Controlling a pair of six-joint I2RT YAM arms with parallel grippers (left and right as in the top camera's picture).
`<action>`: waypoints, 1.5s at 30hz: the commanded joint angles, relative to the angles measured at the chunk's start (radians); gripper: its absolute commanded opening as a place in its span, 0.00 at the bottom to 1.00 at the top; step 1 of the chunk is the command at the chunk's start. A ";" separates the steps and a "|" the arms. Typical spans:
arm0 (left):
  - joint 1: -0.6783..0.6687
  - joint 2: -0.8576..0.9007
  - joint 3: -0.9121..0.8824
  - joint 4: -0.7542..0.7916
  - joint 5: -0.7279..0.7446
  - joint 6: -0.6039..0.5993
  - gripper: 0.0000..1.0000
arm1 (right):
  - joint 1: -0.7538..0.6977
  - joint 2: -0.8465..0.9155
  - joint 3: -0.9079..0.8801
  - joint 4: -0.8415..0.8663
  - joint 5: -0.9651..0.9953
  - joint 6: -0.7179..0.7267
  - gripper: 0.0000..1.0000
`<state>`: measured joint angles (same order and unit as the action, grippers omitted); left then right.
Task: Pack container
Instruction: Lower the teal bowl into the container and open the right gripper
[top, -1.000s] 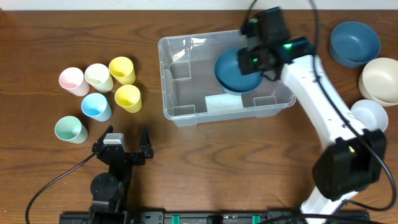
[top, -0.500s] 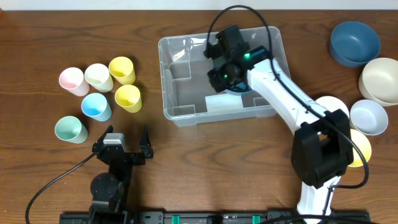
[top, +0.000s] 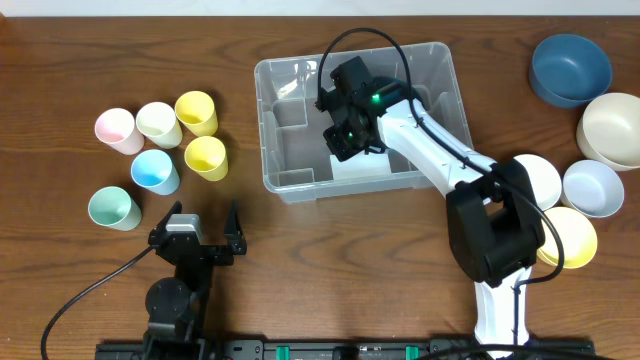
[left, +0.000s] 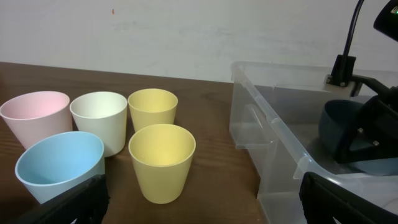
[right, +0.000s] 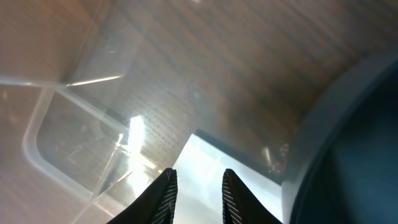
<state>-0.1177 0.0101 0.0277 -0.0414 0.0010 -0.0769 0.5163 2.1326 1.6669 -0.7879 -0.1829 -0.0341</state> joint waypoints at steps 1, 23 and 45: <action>0.006 -0.006 -0.024 -0.032 -0.008 0.013 0.98 | -0.012 -0.002 0.002 0.015 0.031 -0.012 0.26; 0.006 -0.006 -0.024 -0.032 -0.008 0.013 0.98 | -0.072 -0.002 0.010 0.103 0.100 -0.011 0.27; 0.006 -0.006 -0.024 -0.032 -0.008 0.013 0.98 | -0.206 -0.156 0.257 -0.401 0.180 0.192 0.34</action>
<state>-0.1177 0.0101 0.0277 -0.0414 0.0010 -0.0765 0.3557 1.9697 1.9198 -1.1652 -0.0422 0.0788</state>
